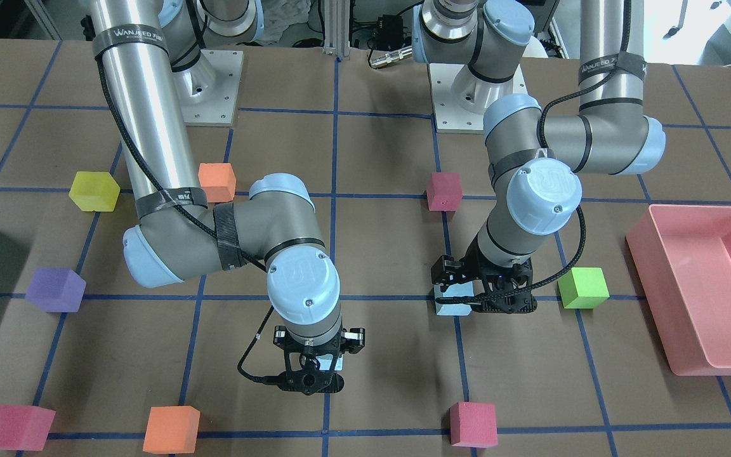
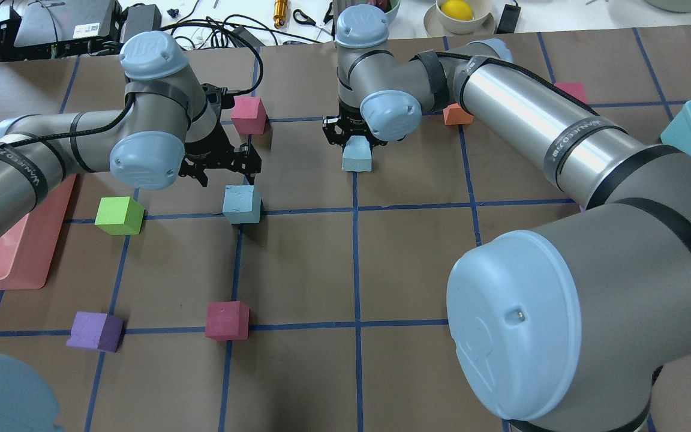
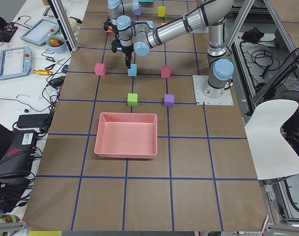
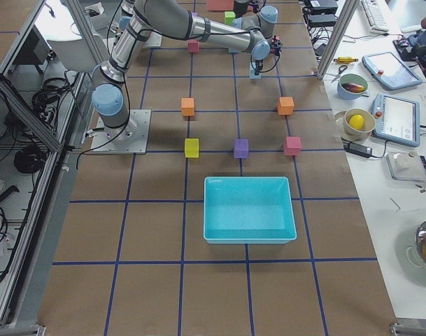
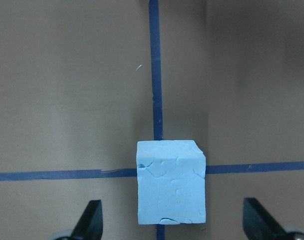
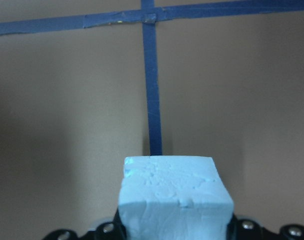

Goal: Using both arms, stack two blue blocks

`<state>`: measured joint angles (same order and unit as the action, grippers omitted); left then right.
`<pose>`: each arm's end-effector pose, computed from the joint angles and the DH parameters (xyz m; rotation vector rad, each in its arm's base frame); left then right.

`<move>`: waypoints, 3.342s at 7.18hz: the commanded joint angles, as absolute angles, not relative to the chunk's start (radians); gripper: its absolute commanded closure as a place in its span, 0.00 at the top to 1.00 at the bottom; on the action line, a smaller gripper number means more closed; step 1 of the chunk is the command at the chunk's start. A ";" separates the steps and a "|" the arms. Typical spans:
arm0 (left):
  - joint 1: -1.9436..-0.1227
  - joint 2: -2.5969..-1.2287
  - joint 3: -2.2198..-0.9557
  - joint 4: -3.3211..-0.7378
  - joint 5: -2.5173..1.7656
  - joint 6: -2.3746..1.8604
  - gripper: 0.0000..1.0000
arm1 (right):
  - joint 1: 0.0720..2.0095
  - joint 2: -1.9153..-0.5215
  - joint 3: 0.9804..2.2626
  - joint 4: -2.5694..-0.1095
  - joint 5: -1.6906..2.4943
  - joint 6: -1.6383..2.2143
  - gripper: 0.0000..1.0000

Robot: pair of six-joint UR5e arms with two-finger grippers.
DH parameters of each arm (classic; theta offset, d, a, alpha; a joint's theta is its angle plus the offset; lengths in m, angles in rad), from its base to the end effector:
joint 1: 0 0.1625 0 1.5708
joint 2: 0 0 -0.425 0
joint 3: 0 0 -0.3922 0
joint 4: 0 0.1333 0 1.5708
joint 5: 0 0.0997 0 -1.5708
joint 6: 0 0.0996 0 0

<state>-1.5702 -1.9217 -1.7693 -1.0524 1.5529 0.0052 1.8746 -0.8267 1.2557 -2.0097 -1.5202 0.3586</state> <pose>-0.1347 -0.5772 0.2542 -0.0068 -3.1232 -0.0484 0.3549 -0.6697 0.2136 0.0843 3.0894 0.0110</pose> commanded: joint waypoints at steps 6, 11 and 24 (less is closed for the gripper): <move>-1.571 -1.990 -1.837 -0.964 1.548 -0.014 1.00 | 1.855 -0.905 1.215 -1.935 -1.525 0.388 1.00; -1.582 -1.982 -1.832 -0.903 1.543 -0.037 0.00 | 1.663 -1.214 1.357 -1.684 -1.543 0.244 1.00; -1.888 -2.275 -1.138 -1.267 1.517 -0.293 0.00 | 1.523 -1.577 1.543 -1.497 -1.580 -0.048 1.00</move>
<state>-1.8828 -2.2817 -1.1314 -1.2547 1.5163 -0.2936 1.5219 -1.5756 1.5435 -1.4992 -1.5782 -0.0483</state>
